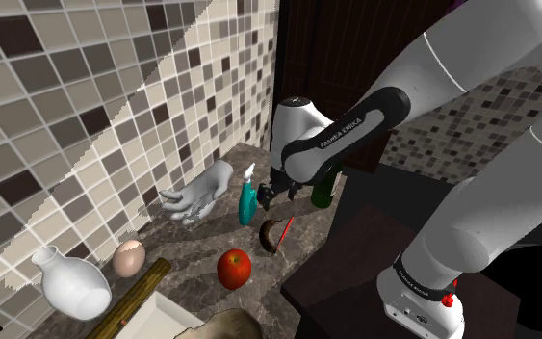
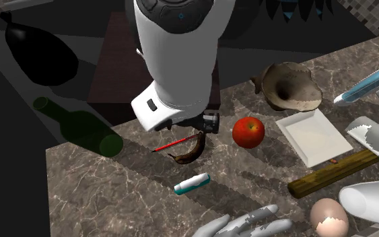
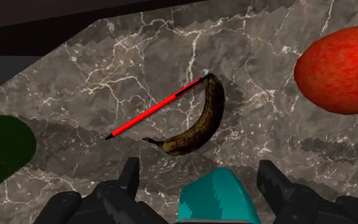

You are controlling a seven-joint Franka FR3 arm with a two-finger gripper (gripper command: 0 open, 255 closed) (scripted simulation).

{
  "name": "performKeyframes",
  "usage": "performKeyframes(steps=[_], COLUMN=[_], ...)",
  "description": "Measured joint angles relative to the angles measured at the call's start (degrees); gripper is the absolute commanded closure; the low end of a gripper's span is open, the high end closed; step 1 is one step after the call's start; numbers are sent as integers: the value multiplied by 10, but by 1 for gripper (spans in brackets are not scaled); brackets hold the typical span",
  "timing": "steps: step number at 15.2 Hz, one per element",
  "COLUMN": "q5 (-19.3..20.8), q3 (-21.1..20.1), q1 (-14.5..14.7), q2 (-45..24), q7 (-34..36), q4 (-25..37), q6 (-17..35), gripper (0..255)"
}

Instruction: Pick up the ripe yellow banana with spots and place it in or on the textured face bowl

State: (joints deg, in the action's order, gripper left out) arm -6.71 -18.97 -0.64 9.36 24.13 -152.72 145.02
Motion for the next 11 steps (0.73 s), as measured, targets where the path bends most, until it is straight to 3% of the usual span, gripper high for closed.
performKeyframes(steps=[5,8,11], q5=[53,105,130], q3=[-8,4,20], q1=[-7,10,22], q2=[-122,-205,-247], q7=[69,133,157], q4=[15,39,52], q6=[86,132,156], gripper=[0,0,0])
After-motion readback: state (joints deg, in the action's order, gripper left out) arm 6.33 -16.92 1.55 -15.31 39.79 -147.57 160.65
